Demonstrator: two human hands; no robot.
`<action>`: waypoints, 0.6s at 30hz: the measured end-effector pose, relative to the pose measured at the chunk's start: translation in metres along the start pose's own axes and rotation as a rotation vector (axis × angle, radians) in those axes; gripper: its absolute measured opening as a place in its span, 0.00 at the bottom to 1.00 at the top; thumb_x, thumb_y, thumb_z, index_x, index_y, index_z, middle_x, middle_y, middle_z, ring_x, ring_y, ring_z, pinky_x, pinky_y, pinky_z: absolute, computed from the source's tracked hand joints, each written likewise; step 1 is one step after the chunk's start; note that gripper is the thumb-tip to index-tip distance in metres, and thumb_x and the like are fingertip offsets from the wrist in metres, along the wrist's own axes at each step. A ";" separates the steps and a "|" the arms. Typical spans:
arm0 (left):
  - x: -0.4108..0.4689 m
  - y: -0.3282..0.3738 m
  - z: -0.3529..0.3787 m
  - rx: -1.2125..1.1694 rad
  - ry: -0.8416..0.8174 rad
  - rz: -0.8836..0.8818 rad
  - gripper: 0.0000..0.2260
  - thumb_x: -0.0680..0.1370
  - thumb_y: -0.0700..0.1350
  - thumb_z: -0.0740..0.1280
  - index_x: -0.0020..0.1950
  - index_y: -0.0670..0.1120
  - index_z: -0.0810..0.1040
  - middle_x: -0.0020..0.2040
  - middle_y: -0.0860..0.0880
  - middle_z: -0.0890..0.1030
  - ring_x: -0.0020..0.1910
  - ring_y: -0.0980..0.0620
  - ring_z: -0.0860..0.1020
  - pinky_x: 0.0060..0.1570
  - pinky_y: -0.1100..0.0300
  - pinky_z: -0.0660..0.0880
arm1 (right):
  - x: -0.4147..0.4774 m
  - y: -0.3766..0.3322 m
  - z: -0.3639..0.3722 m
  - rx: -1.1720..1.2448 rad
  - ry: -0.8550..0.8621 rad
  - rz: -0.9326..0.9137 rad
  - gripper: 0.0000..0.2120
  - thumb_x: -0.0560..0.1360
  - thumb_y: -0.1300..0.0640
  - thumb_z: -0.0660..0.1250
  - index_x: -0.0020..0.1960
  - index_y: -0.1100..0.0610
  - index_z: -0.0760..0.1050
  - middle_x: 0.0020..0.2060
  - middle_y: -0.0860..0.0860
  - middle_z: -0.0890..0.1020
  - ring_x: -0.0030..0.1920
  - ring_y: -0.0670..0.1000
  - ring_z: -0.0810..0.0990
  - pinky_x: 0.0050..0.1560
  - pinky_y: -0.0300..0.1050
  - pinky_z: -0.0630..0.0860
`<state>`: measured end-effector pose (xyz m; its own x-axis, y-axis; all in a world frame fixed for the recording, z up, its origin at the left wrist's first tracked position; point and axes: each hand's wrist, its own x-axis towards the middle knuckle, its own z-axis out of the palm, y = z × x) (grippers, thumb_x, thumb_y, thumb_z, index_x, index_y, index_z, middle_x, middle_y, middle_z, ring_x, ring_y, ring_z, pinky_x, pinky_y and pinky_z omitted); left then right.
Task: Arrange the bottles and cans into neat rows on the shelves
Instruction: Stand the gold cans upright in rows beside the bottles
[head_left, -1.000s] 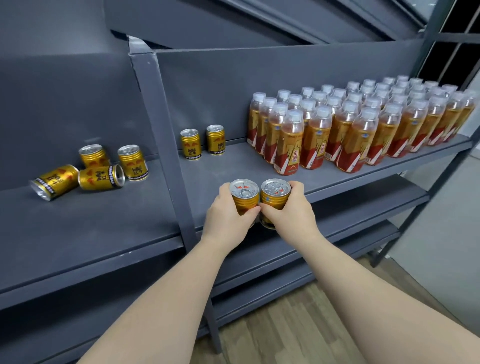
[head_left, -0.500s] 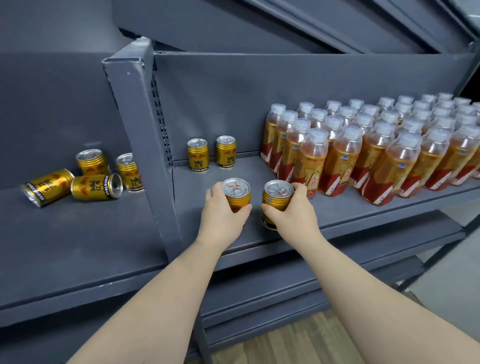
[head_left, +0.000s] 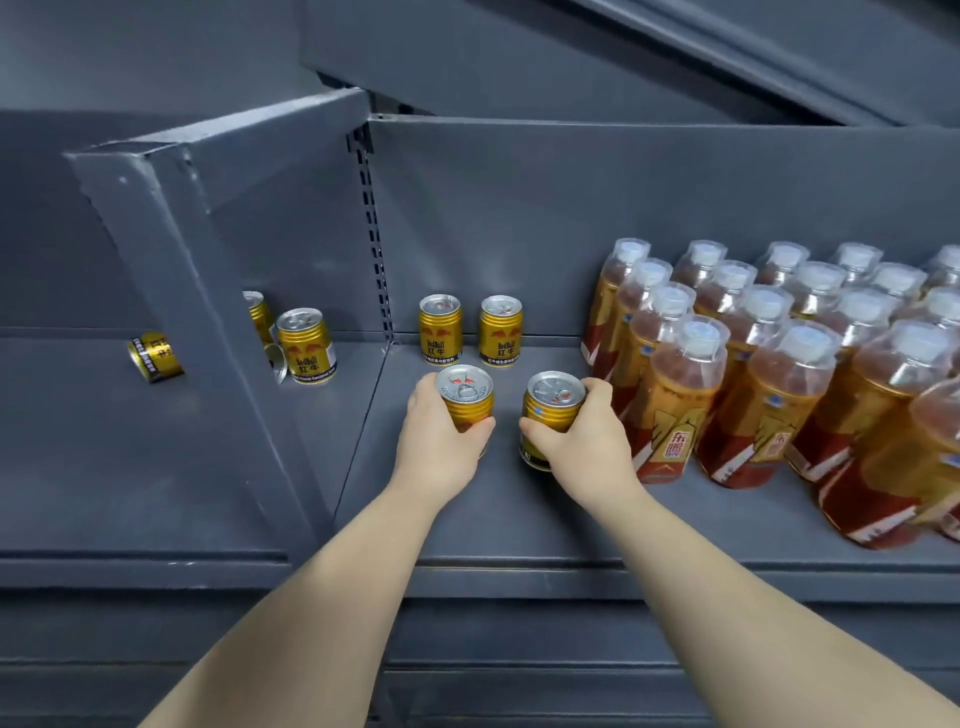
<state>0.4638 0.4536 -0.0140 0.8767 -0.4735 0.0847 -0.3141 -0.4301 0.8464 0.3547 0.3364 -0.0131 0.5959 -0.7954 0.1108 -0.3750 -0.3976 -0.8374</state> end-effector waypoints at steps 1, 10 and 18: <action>0.002 -0.001 0.001 -0.002 0.008 -0.015 0.34 0.74 0.46 0.76 0.75 0.48 0.62 0.70 0.49 0.70 0.66 0.51 0.72 0.56 0.63 0.67 | 0.004 0.001 0.002 0.003 -0.011 0.003 0.36 0.71 0.49 0.78 0.70 0.54 0.62 0.62 0.50 0.77 0.55 0.48 0.76 0.55 0.41 0.72; 0.044 -0.011 0.012 -0.083 0.040 -0.103 0.34 0.75 0.45 0.76 0.75 0.50 0.61 0.69 0.50 0.72 0.67 0.50 0.72 0.59 0.61 0.69 | 0.047 0.002 0.018 0.026 -0.042 0.015 0.37 0.71 0.49 0.78 0.71 0.52 0.60 0.64 0.49 0.76 0.54 0.46 0.74 0.56 0.40 0.72; 0.088 -0.023 0.018 -0.112 0.041 -0.133 0.33 0.74 0.43 0.75 0.74 0.52 0.62 0.68 0.50 0.72 0.69 0.49 0.70 0.69 0.48 0.71 | 0.083 -0.008 0.044 0.026 -0.037 0.028 0.39 0.71 0.50 0.78 0.74 0.52 0.60 0.68 0.49 0.74 0.64 0.50 0.76 0.60 0.43 0.73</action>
<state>0.5414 0.4079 -0.0351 0.9225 -0.3859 -0.0125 -0.1541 -0.3977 0.9045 0.4385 0.2938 -0.0212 0.6114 -0.7884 0.0679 -0.3738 -0.3634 -0.8534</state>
